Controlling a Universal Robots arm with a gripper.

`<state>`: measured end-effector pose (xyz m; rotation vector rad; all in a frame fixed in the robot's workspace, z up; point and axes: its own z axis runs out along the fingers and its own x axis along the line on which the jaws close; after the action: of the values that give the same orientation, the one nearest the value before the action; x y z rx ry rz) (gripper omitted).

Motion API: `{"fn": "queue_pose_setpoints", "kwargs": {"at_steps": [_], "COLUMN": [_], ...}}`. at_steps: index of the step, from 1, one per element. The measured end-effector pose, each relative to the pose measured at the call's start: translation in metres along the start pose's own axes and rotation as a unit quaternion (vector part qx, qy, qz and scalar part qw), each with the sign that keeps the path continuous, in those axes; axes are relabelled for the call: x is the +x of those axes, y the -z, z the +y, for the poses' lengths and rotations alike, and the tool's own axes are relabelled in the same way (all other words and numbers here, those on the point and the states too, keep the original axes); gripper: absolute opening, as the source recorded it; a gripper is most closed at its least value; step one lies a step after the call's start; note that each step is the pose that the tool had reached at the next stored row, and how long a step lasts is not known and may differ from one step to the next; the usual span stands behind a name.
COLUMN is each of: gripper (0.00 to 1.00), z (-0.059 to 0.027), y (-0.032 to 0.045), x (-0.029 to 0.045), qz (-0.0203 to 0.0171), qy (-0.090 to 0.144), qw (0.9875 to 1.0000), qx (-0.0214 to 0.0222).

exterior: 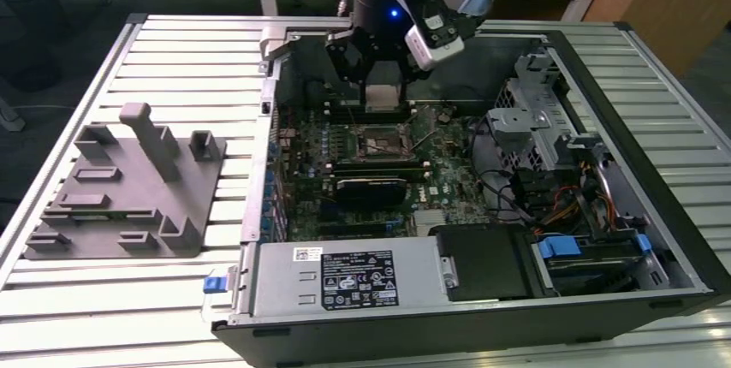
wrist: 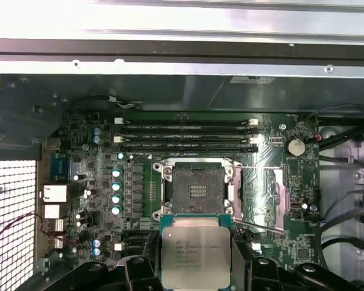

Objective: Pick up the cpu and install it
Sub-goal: 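Pick up the cpu and move it towards the insertion slot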

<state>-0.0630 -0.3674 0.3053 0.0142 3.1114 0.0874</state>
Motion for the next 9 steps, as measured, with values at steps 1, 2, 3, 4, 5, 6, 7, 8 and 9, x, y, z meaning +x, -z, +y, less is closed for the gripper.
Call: {"fn": "queue_pose_setpoints", "kwargs": {"at_steps": [1,2,3,4,5,6,7,8,9], "gripper": [0.55,0.55,0.55,0.55,0.55,0.55,0.55,0.55,0.55], "z": [0.0004,0.0006,0.0008,0.001,0.0012,0.0014,0.0016,0.0018,0.002], "y": [-0.0018,-0.0037,-0.0055,-0.0073,-0.0091,-0.011,-0.0128,-0.0147,-0.0165], "x": [0.0,0.0001,0.0001,0.0002,0.0003,0.0003,0.0004,0.0004,0.0005], "qz": [0.0,0.0,0.0,0.0,0.0,0.0,0.0,0.0,0.0], "qy": [0.0,0.0,0.0,0.0,0.0,0.0,0.0,0.0,0.0], "qw": [1.0,1.0,1.0,1.0,1.0,1.0,1.0,1.0,1.0], "qx": [0.0,0.0,0.0,0.0,0.0,0.0,0.0,0.0,0.0]}}
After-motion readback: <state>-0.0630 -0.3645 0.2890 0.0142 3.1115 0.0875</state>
